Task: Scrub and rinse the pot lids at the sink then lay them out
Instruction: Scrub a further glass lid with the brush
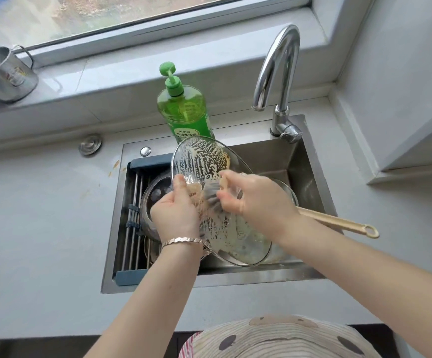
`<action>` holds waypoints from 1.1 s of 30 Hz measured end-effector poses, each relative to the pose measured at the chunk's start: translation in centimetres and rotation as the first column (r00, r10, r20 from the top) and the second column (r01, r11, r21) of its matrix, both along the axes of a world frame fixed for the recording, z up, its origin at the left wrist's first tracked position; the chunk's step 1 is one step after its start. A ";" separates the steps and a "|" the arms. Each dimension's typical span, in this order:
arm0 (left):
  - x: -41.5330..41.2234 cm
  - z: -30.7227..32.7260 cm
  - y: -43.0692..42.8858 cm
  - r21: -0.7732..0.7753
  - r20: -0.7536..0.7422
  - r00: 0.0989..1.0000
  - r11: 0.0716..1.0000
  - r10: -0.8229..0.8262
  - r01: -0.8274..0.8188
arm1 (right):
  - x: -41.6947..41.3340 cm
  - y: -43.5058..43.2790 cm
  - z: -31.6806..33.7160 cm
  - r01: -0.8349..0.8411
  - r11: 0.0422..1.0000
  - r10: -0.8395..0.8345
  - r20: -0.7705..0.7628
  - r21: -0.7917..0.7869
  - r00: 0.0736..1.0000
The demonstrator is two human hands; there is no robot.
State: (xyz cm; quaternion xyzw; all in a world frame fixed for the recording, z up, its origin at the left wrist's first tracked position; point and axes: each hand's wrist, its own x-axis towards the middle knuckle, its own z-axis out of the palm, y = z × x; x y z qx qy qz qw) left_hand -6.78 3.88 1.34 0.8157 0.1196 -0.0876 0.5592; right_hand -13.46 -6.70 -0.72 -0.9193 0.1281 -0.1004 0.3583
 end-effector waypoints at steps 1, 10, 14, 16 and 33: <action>-0.1 0.0 -0.1 -0.013 -0.015 1.000 1.000 -0.003 0.003 | 0.7 -0.5 -0.2 0.026 1.000 -0.026 0.031 -0.012 0.999; 1.1 1.0 1.3 0.013 -0.140 0.973 0.983 0.181 -0.181 | -3.1 -2.1 -3.0 0.014 0.998 -0.008 -0.099 0.063 0.995; 0.7 1.8 1.1 0.075 -0.173 0.973 0.987 0.155 -0.144 | -3.6 0.9 -3.0 -0.056 0.998 0.056 0.022 -0.024 0.998; 0.7 1.3 1.3 0.053 -0.216 0.961 0.985 0.174 -0.167 | -4.2 2.2 -2.5 -0.173 0.985 0.174 0.008 -0.012 0.985; 1.3 0.9 1.1 -0.107 -0.316 0.888 0.917 0.334 -0.383 | -5.6 1.9 -3.8 -0.091 0.995 0.095 -0.075 0.051 0.993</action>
